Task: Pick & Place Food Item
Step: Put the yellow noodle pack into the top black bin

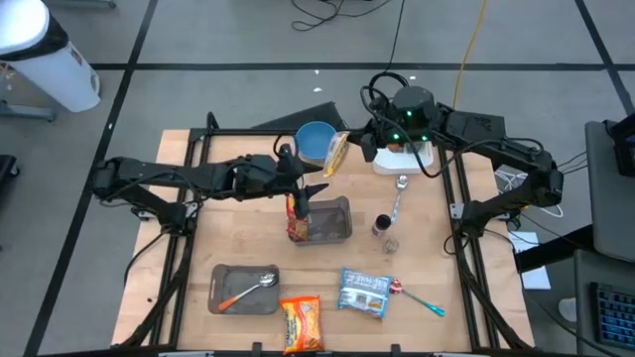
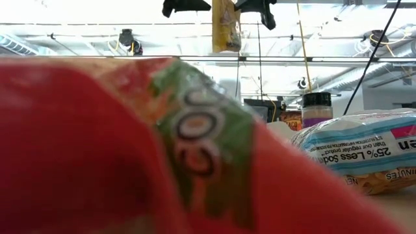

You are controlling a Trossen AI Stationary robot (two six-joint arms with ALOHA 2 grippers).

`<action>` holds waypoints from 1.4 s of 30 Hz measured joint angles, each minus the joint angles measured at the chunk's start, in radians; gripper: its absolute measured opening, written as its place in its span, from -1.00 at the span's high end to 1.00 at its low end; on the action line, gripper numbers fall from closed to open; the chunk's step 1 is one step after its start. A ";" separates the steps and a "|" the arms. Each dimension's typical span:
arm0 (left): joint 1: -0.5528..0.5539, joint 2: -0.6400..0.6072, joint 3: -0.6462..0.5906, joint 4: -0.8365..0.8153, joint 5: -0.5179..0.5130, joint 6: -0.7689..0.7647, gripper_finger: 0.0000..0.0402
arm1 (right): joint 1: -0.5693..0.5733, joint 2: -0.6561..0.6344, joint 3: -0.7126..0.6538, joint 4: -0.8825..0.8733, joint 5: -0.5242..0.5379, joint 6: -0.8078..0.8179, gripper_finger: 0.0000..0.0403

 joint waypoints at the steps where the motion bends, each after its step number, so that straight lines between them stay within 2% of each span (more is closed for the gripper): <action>1: 0.000 0.001 -0.001 -0.013 -0.007 0.000 -0.14 | 0.000 0.000 0.000 0.007 0.000 0.004 1.00; 12: 0.015 0.017 -0.002 -0.003 -0.037 0.017 -0.14 | 0.000 0.000 0.000 0.115 -0.025 0.048 1.00; 27: 0.019 0.021 -0.002 0.047 -0.138 0.050 -0.13 | 0.000 0.000 0.000 0.144 -0.024 0.062 1.00; 31: 0.019 0.021 -0.002 0.052 -0.157 0.055 0.01 | 0.000 0.000 0.000 0.157 -0.023 0.061 1.00; 42: 0.019 0.021 -0.002 0.053 -0.156 0.053 0.66 | 0.000 0.000 0.000 0.175 -0.019 0.057 1.00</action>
